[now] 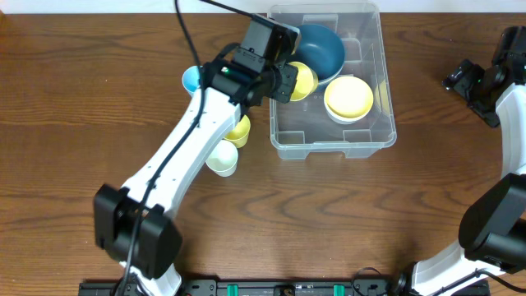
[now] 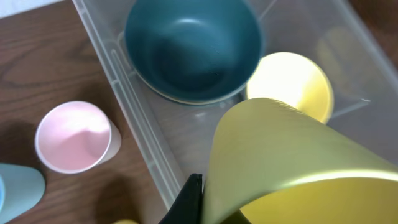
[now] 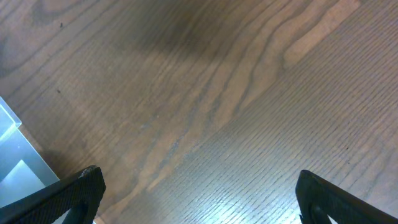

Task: Pack container
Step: 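Carry the yellow cup into the bin and release it, then withdraw the left gripper back toward the cups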

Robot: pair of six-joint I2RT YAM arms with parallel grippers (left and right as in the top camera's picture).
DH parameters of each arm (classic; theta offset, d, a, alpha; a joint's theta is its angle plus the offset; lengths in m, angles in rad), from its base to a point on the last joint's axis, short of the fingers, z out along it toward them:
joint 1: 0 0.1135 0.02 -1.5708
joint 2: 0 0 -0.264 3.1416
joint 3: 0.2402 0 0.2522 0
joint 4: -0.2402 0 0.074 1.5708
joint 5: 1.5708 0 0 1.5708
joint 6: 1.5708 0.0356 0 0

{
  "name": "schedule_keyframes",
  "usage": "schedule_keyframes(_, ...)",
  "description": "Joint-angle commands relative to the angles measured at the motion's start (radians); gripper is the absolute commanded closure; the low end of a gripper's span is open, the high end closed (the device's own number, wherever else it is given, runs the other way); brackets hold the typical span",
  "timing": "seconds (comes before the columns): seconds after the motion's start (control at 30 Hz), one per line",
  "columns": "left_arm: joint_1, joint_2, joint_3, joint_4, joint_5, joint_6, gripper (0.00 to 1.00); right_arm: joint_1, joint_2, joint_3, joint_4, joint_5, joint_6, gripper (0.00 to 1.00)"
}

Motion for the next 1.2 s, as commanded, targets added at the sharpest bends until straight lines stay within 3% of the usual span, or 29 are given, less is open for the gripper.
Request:
schedule_keyframes(0.0,0.004,0.055,-0.003,0.027,-0.039,-0.001,0.94,-0.002,-0.002,-0.002,0.0,0.004,0.014,0.01)
schedule_keyframes(0.6,-0.004,0.195,-0.003,0.057,-0.033,0.017,0.89,-0.002,-0.002,-0.002,0.0,0.004,0.014,0.01)
schedule_keyframes(0.7,-0.004,0.195,-0.003,0.066,-0.033,0.017,0.68,-0.002,-0.002,-0.002,0.0,0.004,0.014,0.01)
schedule_keyframes(0.8,-0.004,0.195,-0.003,0.071,-0.033,0.017,0.61,-0.002,-0.002,-0.002,0.0,0.004,0.014,0.01)
schedule_keyframes(1.17,0.061,0.068,0.113,0.045,-0.063,0.037,0.49,-0.002,-0.002,-0.002,0.0,0.004,0.014,0.01)
